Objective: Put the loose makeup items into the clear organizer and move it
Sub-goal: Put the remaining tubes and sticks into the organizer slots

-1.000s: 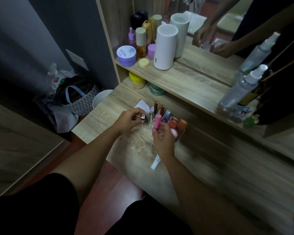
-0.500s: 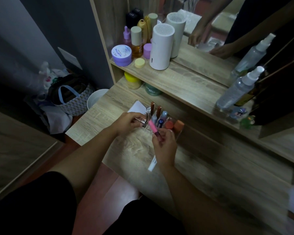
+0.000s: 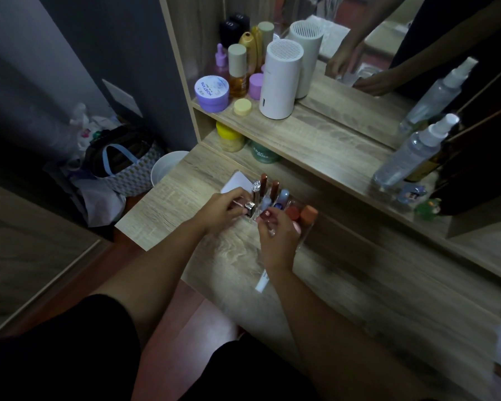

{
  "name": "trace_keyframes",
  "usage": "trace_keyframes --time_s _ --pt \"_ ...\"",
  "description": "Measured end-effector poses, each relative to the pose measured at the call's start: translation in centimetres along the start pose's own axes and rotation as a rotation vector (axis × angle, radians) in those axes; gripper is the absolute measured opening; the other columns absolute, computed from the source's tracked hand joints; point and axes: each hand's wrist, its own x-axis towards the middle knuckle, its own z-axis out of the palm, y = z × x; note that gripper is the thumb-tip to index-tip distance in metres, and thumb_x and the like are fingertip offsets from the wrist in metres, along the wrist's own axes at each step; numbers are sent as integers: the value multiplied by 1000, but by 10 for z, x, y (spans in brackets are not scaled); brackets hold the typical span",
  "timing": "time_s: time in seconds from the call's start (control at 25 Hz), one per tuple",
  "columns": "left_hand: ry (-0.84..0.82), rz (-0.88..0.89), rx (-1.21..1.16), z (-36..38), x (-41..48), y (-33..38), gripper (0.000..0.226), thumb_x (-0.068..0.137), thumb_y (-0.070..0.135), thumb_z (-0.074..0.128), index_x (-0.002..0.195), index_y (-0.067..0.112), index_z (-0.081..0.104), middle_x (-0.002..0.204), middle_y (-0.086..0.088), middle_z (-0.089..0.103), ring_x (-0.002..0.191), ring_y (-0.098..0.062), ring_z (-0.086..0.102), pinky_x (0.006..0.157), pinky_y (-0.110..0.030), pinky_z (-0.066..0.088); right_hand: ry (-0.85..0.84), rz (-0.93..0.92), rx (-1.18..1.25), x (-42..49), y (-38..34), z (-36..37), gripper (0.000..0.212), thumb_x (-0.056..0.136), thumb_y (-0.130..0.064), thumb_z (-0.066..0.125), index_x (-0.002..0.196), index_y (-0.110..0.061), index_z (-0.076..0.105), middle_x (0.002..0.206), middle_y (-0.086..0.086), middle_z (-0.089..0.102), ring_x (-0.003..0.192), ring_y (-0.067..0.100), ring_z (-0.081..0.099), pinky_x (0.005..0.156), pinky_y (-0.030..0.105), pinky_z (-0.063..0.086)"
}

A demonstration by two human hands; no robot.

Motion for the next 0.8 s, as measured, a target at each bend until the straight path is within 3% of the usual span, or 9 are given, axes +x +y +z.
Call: trace_keyframes --time_s 0.08,0.24,0.44,0.6,0.8 --pt "2 0 0 1 0 -1 19 86 12 63 104 15 60 95 -8 71 86 -20 66 80 -30 49 0 -33 -36 1 -1 4 25 85 -5 66 110 -5 67 103 12 73 91 10 63 74 10 47" --pt "8 -6 -18 1 2 -1 23 86 12 62 108 16 61 99 -7 73 91 -17 67 84 -29 50 -34 -18 -83 6 -2 13 26 88 -9 63 114 -6 66 107 12 71 98 21 66 84 31 54" --pt "14 -14 -37 3 3 -2 22 86 10 63 108 14 61 97 -7 74 93 -18 68 81 -18 48 -34 58 -85 11 -3 18 26 87 -13 64 113 -10 66 108 9 70 95 17 67 84 31 56" --pt "12 -4 -5 3 1 -1 25 87 10 61 112 15 60 99 -10 73 93 -21 68 87 -33 52 -57 73 -65 7 1 15 25 87 -13 66 112 -8 66 107 10 69 97 19 66 85 32 56" --pt "18 -57 -58 5 -6 4 34 85 7 63 117 13 53 104 -10 69 93 -19 65 84 -26 50 -21 131 -108 -7 6 3 22 83 -13 70 104 -8 65 106 10 67 95 20 63 80 29 54"
